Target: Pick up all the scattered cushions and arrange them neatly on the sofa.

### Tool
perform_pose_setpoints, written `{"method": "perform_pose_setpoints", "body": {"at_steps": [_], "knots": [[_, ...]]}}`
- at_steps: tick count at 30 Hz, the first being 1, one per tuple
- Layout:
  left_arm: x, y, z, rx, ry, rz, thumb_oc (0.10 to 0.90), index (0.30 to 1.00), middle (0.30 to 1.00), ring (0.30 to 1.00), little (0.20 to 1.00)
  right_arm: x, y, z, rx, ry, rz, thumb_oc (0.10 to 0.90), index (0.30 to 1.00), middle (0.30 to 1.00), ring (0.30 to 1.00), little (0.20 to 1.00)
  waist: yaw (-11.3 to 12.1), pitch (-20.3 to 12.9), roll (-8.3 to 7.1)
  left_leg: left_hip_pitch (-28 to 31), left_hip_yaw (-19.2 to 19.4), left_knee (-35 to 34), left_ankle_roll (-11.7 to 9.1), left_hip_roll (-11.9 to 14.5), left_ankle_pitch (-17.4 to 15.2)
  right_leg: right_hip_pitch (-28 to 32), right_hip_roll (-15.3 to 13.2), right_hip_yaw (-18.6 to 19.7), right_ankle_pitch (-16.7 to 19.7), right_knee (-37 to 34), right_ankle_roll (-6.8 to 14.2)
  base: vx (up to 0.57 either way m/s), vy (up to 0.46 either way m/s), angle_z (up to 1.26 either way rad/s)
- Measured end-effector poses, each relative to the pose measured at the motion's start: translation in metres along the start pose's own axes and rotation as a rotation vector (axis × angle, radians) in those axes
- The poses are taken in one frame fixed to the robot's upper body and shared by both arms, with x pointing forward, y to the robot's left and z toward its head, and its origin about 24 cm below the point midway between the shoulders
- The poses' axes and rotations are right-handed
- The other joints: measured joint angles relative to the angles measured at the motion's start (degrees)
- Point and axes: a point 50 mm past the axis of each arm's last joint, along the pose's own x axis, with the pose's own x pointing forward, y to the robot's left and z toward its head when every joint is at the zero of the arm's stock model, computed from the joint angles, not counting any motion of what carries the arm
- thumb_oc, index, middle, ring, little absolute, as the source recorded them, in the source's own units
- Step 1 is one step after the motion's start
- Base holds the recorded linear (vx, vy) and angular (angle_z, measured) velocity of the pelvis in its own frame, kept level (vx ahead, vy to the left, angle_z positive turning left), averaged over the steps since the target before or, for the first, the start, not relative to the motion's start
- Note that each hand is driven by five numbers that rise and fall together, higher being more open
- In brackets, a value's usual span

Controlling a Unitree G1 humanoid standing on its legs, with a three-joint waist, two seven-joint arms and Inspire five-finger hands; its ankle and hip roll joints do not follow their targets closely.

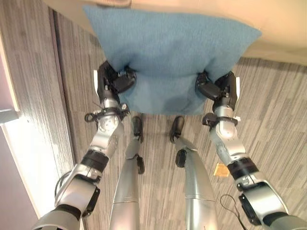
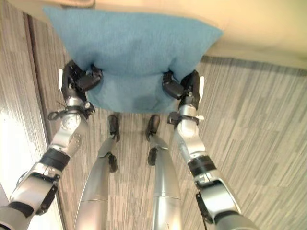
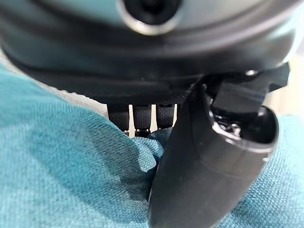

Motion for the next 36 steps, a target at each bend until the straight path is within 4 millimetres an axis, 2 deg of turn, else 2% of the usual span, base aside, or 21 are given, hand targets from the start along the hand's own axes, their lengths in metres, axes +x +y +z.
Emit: {"method": "perform_pose_setpoints", "body": {"at_steps": [2, 3, 4, 5, 7, 10, 14, 15, 18, 20, 23, 26, 29, 30, 31, 32, 33, 34, 36], "knots": [[-0.005, -0.003, 0.003, -0.025, -0.021, -0.023, 0.400, 0.300, 0.300, 0.300, 0.300, -0.005, -0.006, 0.003, 0.018, -0.023, -0.011, 0.400, 0.300, 0.300, 0.300, 0.300, -0.2, 1.0, -0.16, 4.8, 0.2, -2.7, 0.0, -0.1, 0.8, 4.4, 0.0, -0.6, 0.4, -1.6, -0.1, -0.01, -0.052, -0.01], [-0.007, -0.003, 0.002, -0.032, -0.018, -0.030, 0.400, 0.300, 0.300, 0.300, 0.300, -0.009, -0.008, 0.002, 0.025, -0.023, -0.011, 0.400, 0.300, 0.300, 0.300, 0.300, 0.0, 3.7, -0.62, 9.9, 0.2, -4.9, 0.0, -0.2, 1.6, 8.8, 0.1, -0.8, 0.5, -2.8, -0.2, -0.06, -0.018, 0.01], [-0.021, 0.005, -0.015, -0.024, 0.035, -0.018, 0.400, 0.300, 0.300, 0.300, 0.300, -0.027, -0.011, -0.014, 0.017, 0.029, -0.004, 0.400, 0.300, 0.300, 0.300, 0.300, 0.2, 4.0, -1.20, 16.9, -0.2, -9.1, -0.7, -0.4, 3.0, 15.0, 0.6, -1.2, 0.5, -4.9, -0.1, 0.02, -0.036, -0.03], [-0.037, 0.013, -0.033, -0.011, 0.090, -0.009, 0.400, 0.300, 0.300, 0.300, 0.300, -0.044, -0.015, -0.032, 0.000, 0.087, 0.005, 0.400, 0.300, 0.300, 0.300, 0.300, 0.0, -0.6, -1.11, 17.9, -0.3, -10.9, -0.8, -0.3, 3.0, 15.3, 0.7, -1.1, 0.1, -5.6, 0.4, -0.02, -0.053, -0.04], [-0.049, 0.017, -0.044, -0.009, 0.124, -0.012, 0.400, 0.300, 0.300, 0.300, 0.300, -0.060, -0.021, -0.043, -0.003, 0.128, 0.002, 0.400, 0.300, 0.300, 0.300, 0.300, 0.1, -3.5, -1.09, 20.1, -0.4, -12.2, -0.8, 0.1, 3.0, 17.3, 1.0, -1.2, -0.3, -6.2, 0.8, 0.05, -0.053, -0.04], [-0.075, 0.032, -0.062, -0.015, 0.198, 0.007, 0.400, 0.300, 0.300, 0.300, 0.300, -0.087, -0.030, -0.059, -0.029, 0.203, 0.013, 0.400, 0.300, 0.300, 0.300, 0.300, 0.2, -3.5, -1.10, 30.0, -0.3, -15.7, -0.8, 0.8, 3.6, 27.1, 1.8, -2.3, -0.5, -9.1, 1.3, 0.14, -0.069, -0.02], [-0.102, 0.045, -0.077, -0.004, 0.272, -0.008, 0.400, 0.300, 0.300, 0.300, 0.300, -0.109, -0.042, -0.070, -0.090, 0.263, 0.053, 0.400, 0.300, 0.300, 0.300, 0.300, 0.4, -3.7, -1.05, 41.0, -0.1, -19.7, -1.3, 1.9, 2.9, 37.9, 3.7, -2.2, -1.0, -13.7, 2.1, 0.17, -0.060, -0.09], [-0.115, 0.049, -0.082, -0.003, 0.306, -0.017, 0.400, 0.300, 0.300, 0.300, 0.300, -0.119, -0.047, -0.071, -0.105, 0.286, 0.069, 0.400, 0.300, 0.300, 0.300, 0.300, 0.5, -4.4, -0.74, 44.9, -0.1, -21.3, -1.6, 2.3, 2.6, 41.9, 4.4, -2.2, -1.0, -15.5, 2.1, 0.11, -0.047, -0.10], [-0.128, 0.054, -0.089, -0.001, 0.348, -0.018, 0.400, 0.300, 0.300, 0.300, 0.300, -0.130, -0.057, -0.073, -0.134, 0.307, 0.076, 0.400, 0.300, 0.300, 0.300, 0.300, 0.4, -8.2, 0.15, 46.7, -0.1, -22.2, -1.6, 2.8, 2.5, 44.0, 5.1, -2.3, -1.0, -16.8, 2.2, 0.14, -0.083, -0.04], [-0.138, 0.056, -0.094, 0.001, 0.379, -0.027, 0.400, 0.300, 0.300, 0.300, 0.300, -0.138, -0.062, -0.077, -0.156, 0.337, 0.089, 0.400, 0.300, 0.300, 0.300, 0.300, 0.4, -8.6, 0.47, 50.7, 0.1, -23.5, -1.6, 3.1, 2.6, 48.1, 5.9, -2.2, -0.6, -18.4, 1.9, 0.08, -0.087, -0.08], [-0.148, 0.060, -0.099, 0.005, 0.415, -0.036, 0.400, 0.300, 0.300, 0.300, 0.300, -0.149, -0.072, -0.081, -0.199, 0.376, 0.091, 0.400, 0.300, 0.300, 0.300, 0.300, 0.3, -10.6, 0.84, 53.0, 0.2, -23.2, -1.7, 3.6, 2.6, 51.2, 6.8, -2.1, -0.7, -19.9, 2.1, 0.07, -0.120, -0.02], [-0.160, 0.062, -0.106, 0.012, 0.469, -0.037, 0.400, 0.300, 0.300, 0.300, 0.300, -0.158, -0.077, -0.086, -0.219, 0.418, 0.090, 0.400, 0.300, 0.300, 0.300, 0.300, 0.4, -10.9, 0.41, 54.1, 0.2, -19.6, -1.8, 3.8, 2.6, 55.0, 7.2, -1.9, -0.9, -21.8, 2.1, 0.02, -0.098, -0.01], [-0.165, 0.066, -0.110, 0.020, 0.502, -0.023, 0.400, 0.300, 0.300, 0.300, 0.300, -0.160, -0.076, -0.088, -0.226, 0.436, 0.105, 0.400, 0.300, 0.300, 0.300, 0.300, 1.1, -10.9, -1.39, 52.2, 0.1, -11.8, -2.3, 3.1, 2.7, 56.9, 6.4, -0.2, -0.8, -22.9, 1.4, 0.01, -0.035, -0.20], [-0.167, 0.067, -0.112, 0.023, 0.513, -0.019, 0.400, 0.300, 0.300, 0.300, 0.300, -0.162, -0.076, -0.088, -0.230, 0.440, 0.106, 0.400, 0.300, 0.300, 0.300, 0.300, 1.2, -11.2, -1.68, 51.9, -0.2, -10.1, -3.0, 3.0, 3.3, 57.7, 6.5, -0.1, -0.7, -23.5, 1.0, 0.10, -0.022, -0.11], [-0.167, 0.066, -0.112, 0.021, 0.513, -0.021, 0.400, 0.300, 0.300, 0.300, 0.300, -0.162, -0.078, -0.088, -0.235, 0.441, 0.103, 0.400, 0.300, 0.300, 0.300, 0.300, 1.0, -11.4, -1.96, 49.9, -0.6, -7.1, -3.4, 2.9, 3.4, 58.0, 6.7, 0.4, -0.9, -23.8, 0.6, 0.10, -0.003, 0.03], [-0.167, 0.063, -0.112, 0.010, 0.510, -0.024, 0.400, 0.300, 0.300, 0.300, 0.300, -0.162, -0.079, -0.088, -0.236, 0.440, 0.094, 0.400, 0.300, 0.300, 0.300, 0.300, 0.8, -11.3, -2.71, 47.0, -0.7, -4.0, -3.7, 2.9, 1.9, 58.0, 6.8, 0.7, -1.0, -24.7, -0.4, 0.15, 0.023, 0.07], [-0.167, 0.062, -0.113, 0.004, 0.512, -0.024, 0.400, 0.300, 0.300, 0.300, 0.300, -0.162, -0.080, -0.088, -0.238, 0.439, 0.088, 0.400, 0.300, 0.300, 0.300, 0.300, 0.9, -11.6, -2.68, 46.2, -1.0, -4.6, -3.6, 2.5, 0.2, 58.0, 7.1, 1.5, -0.8, -25.4, -0.2, 0.16, 0.045, -0.06], [-0.169, 0.059, -0.115, 0.001, 0.523, -0.033, 0.400, 0.300, 0.300, 0.300, 0.300, -0.161, -0.084, -0.087, -0.247, 0.436, 0.080, 0.400, 0.300, 0.300, 0.300, 0.300, 1.0, -11.7, -3.12, 44.8, -1.8, -9.8, -3.0, 0.8, -1.1, 58.2, 8.0, 3.4, 0.1, -26.9, 0.2, 0.20, 0.057, -0.16], [-0.171, 0.056, -0.117, -0.002, 0.539, -0.039, 0.400, 0.300, 0.300, 0.300, 0.300, -0.161, -0.085, -0.087, -0.252, 0.436, 0.068, 0.400, 0.300, 0.300, 0.300, 0.300, 1.8, -11.6, -3.42, 42.7, -3.7, -13.7, -3.0, -2.0, -1.1, 59.3, 9.4, 5.9, 2.3, -29.4, -0.9, 0.12, 0.041, -0.43]]}}
